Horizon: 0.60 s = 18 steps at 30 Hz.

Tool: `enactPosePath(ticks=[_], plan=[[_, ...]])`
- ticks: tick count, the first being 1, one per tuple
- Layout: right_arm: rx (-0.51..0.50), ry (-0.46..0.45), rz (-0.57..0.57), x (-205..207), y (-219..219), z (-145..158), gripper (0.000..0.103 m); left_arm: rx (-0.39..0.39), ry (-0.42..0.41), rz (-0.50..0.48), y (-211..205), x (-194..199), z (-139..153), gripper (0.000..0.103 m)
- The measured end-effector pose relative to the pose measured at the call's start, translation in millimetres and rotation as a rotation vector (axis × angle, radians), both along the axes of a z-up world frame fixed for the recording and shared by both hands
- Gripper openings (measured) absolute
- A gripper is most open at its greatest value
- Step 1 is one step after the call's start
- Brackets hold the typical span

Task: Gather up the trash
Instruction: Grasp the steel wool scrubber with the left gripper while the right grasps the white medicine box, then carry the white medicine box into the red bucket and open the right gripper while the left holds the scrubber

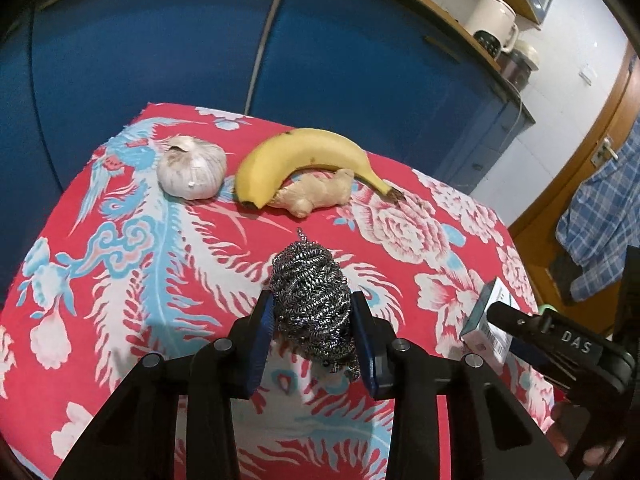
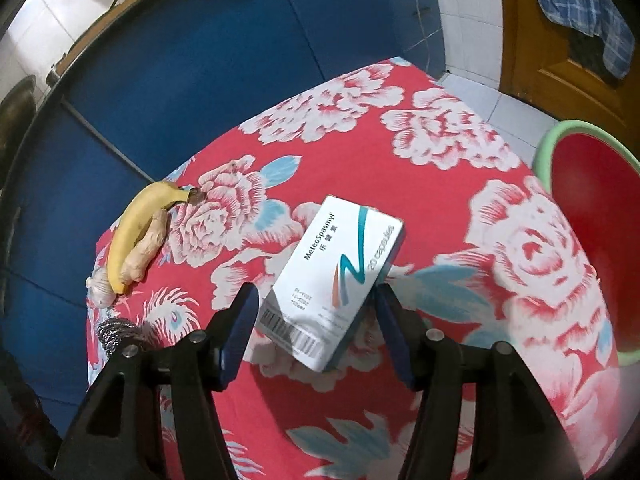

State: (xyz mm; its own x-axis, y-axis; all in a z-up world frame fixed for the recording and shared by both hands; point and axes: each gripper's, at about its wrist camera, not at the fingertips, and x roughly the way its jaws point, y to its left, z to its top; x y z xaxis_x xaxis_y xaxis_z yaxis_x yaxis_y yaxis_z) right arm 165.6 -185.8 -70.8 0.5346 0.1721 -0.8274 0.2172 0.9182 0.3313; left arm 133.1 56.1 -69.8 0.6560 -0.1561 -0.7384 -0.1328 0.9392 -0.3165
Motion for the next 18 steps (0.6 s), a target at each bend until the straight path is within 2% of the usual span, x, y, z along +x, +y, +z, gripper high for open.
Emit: enactPosePath(ticks=[8, 18], plan=[[-0.064, -0.004, 0.068, 9.0, 24.8, -3.7, 0.068, -0.008, -0.001, 0.009, 4.0, -0.4, -0.2, 0.038], [-0.174, -0.028, 0.094, 12.4, 39.5, -6.1, 0.07, -0.013, -0.001, 0.008, 4.8, -0.6, 0.3, 0.038]])
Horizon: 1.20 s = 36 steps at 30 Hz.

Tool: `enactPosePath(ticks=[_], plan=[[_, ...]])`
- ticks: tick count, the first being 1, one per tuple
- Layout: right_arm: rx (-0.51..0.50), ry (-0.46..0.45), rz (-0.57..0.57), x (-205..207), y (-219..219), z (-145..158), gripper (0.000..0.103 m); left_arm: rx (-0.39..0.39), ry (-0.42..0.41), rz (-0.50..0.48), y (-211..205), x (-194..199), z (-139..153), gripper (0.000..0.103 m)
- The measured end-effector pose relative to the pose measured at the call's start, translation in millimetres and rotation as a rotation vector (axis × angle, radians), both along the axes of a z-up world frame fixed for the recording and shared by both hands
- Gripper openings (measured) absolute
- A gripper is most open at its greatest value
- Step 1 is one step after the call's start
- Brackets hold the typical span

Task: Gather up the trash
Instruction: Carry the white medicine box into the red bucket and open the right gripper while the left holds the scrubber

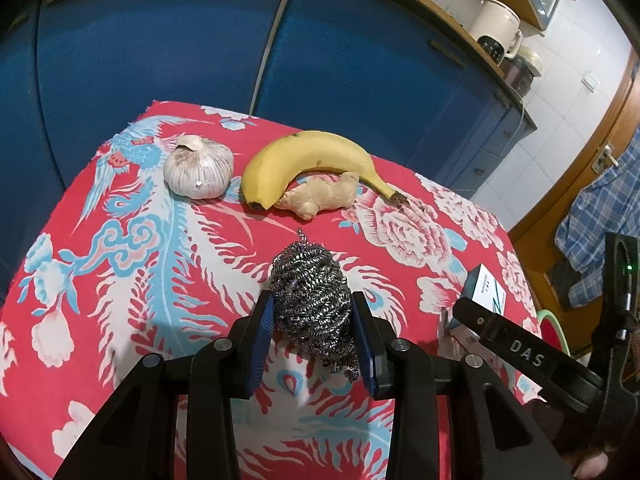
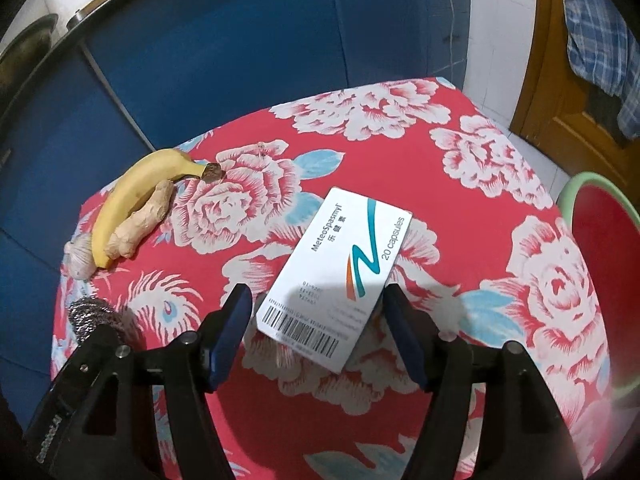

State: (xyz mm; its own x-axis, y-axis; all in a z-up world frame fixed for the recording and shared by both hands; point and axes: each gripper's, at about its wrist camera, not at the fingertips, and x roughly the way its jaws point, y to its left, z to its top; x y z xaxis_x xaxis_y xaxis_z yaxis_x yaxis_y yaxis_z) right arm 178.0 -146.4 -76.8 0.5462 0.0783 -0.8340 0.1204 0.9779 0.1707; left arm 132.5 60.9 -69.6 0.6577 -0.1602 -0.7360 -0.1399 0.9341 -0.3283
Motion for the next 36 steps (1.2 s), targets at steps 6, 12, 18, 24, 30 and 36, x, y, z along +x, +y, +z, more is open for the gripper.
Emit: enactPosePath(ticks=[6, 12, 18, 24, 30, 36], plan=[[-0.035, -0.017, 0.009, -0.7, 2.2, -0.6, 0.065, -0.003, -0.002, -0.002, -0.1, -0.4, 0.3, 0.038], [0.038, -0.029, 0.026, -14.3, -10.3, 2.0, 0.062, -0.004, -0.005, -0.011, -2.2, -1.3, 1.0, 0.038], [0.039, -0.09, 0.034, -43.2, -26.5, 16.2, 0.062, -0.005, -0.01, -0.023, -4.7, -1.0, 1.0, 0.038], [0.041, -0.131, 0.009, -73.3, -54.9, 29.1, 0.061, 0.006, -0.019, -0.041, -10.2, -1.3, 1.7, 0.038], [0.045, -0.142, -0.037, -98.1, -85.9, 33.7, 0.061, 0.025, -0.033, -0.073, -20.3, -3.6, 5.1, 0.038], [0.033, -0.166, -0.087, -124.1, -111.5, 38.4, 0.061, 0.045, -0.038, -0.105, -31.5, -6.1, 9.0, 0.038]])
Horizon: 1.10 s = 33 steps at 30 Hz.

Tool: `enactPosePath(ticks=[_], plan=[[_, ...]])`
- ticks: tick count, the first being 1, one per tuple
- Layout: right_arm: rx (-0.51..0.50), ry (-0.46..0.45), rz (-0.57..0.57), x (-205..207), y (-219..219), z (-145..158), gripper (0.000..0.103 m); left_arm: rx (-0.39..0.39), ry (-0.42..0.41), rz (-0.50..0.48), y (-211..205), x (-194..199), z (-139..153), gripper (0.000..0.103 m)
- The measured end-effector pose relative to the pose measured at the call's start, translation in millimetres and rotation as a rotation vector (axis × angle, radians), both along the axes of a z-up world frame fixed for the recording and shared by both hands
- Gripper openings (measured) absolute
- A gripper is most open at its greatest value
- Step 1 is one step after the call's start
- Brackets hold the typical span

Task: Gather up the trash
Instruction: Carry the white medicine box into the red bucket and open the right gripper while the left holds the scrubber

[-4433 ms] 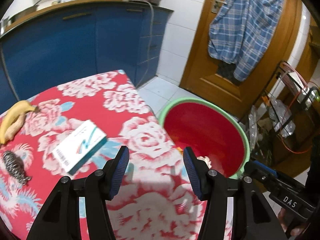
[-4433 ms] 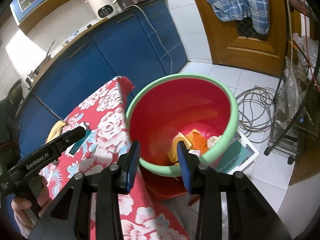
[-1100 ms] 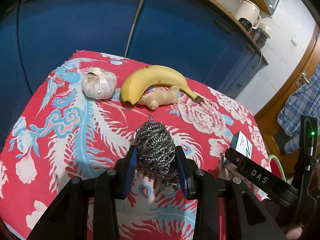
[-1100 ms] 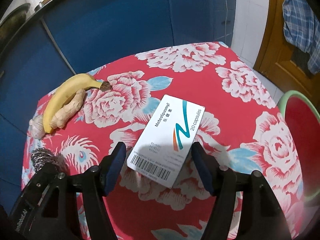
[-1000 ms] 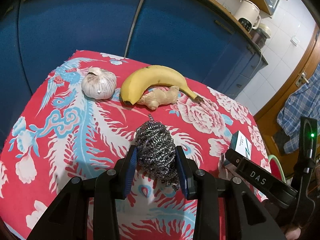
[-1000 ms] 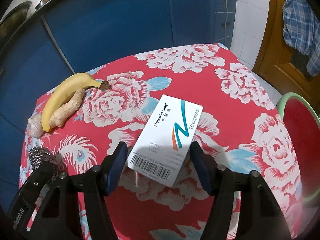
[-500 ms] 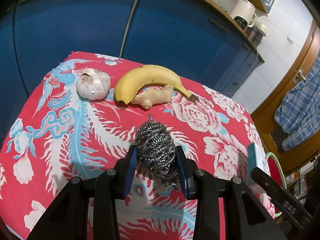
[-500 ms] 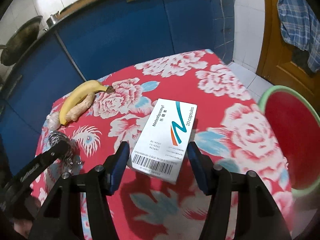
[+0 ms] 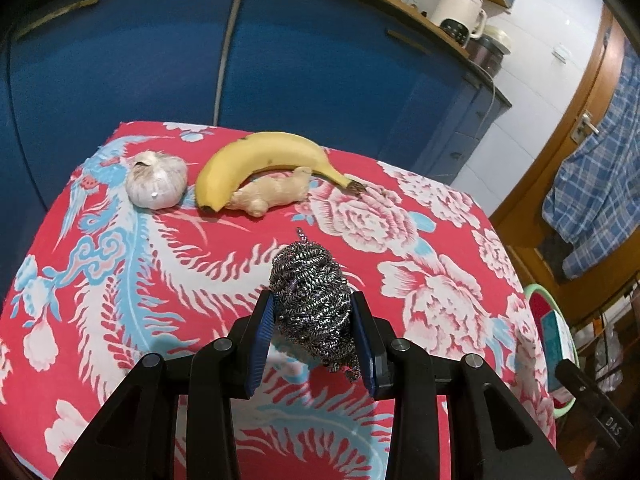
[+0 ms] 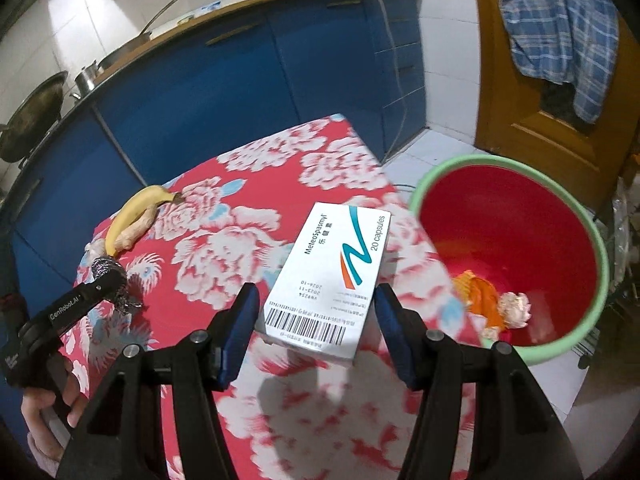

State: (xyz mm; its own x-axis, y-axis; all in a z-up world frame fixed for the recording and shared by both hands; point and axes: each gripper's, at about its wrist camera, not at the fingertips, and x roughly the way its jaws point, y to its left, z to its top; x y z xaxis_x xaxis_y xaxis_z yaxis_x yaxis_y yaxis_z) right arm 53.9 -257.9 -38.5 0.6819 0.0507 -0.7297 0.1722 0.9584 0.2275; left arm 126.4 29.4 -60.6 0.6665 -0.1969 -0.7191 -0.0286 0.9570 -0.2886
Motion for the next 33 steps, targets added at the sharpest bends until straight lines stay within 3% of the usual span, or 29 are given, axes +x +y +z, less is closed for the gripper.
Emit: enactPosePath(ticks=[19, 33], plan=[[0.041, -0.009, -0.165, -47.7, -87.0, -9.0, 0.061, 0.021, -0.065, -0.14, -59.8, -30.0, 47.3, 0.038], [0.097, 0.012, -0.22, -42.8, -134.2, -22.8, 0.062, 0.031, -0.044, -0.287, -131.2, -35.7, 51.2, 0.038]])
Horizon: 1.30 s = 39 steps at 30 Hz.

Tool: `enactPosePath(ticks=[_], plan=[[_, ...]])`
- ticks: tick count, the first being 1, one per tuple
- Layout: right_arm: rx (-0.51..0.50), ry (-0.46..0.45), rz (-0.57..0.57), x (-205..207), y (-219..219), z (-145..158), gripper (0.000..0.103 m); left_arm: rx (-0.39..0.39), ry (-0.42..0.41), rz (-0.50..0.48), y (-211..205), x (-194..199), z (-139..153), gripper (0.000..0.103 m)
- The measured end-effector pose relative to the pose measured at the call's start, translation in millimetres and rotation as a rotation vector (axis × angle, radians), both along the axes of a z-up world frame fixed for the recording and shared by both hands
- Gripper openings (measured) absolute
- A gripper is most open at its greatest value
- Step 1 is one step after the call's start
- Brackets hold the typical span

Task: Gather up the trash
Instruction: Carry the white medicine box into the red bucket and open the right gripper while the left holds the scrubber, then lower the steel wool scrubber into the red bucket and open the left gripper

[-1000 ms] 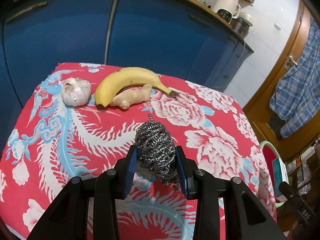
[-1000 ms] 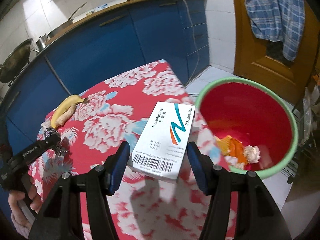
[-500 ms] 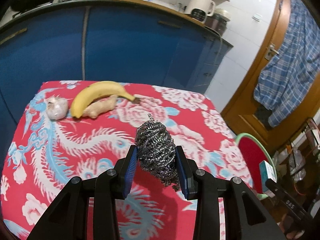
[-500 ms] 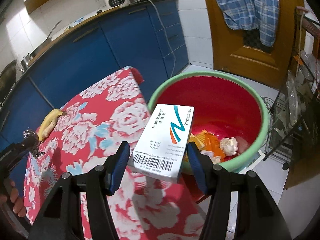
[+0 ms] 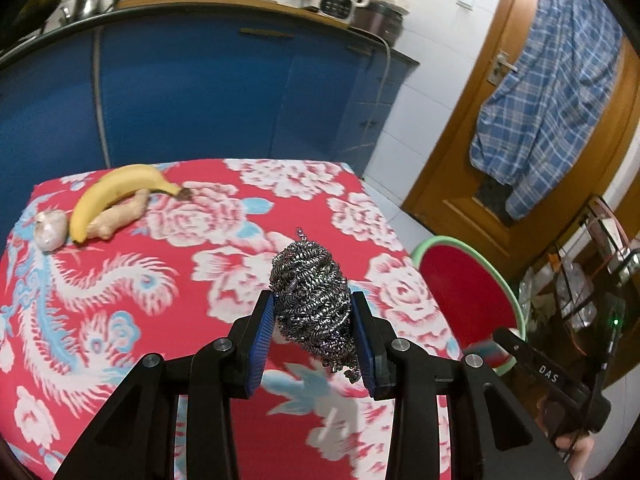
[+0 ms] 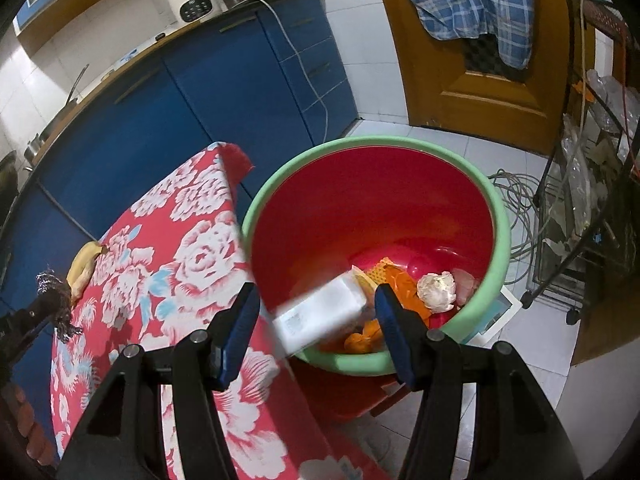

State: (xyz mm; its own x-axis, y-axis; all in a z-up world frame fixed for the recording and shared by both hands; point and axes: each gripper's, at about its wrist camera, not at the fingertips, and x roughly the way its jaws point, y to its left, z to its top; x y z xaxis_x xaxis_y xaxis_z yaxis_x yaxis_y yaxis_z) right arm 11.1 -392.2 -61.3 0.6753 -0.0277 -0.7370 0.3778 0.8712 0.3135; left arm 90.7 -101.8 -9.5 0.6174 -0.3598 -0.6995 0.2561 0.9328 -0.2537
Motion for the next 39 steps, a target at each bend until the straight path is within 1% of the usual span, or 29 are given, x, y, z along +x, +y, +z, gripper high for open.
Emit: enactPosePath(ticks=[12, 18, 28, 30, 33, 35, 39], plan=[[0.01, -0.046, -0.011, -22.9, -23.8, 12.1, 0.062, 0.023, 0.007, -0.119, -60.8, -4.7, -2.6, 0.038], [-0.006, -0.056, -0.035, -37.1, -35.6, 18.3, 0.062, 0.046, 0.002, -0.194, -97.6, -7.1, -9.4, 0.038], [0.013, -0.059, -0.083, -55.0, -55.8, 13.9, 0.063, 0.066, -0.002, -0.315, -150.7, -7.2, -20.3, 0.039], [0.016, -0.059, -0.091, -57.1, -58.8, 12.8, 0.063, 0.074, 0.002, -0.332, -160.0, -7.0, -23.2, 0.041], [0.02, -0.058, -0.099, -59.9, -62.4, 11.7, 0.063, 0.086, -0.001, -0.344, -167.6, -8.1, -25.5, 0.048], [0.022, -0.056, -0.102, -61.1, -64.4, 11.2, 0.064, 0.09, -0.011, -0.35, -171.0, -10.0, -25.0, 0.056], [0.024, -0.057, -0.106, -62.2, -65.7, 11.8, 0.064, 0.096, -0.025, -0.355, -172.7, -12.5, -22.2, 0.057]])
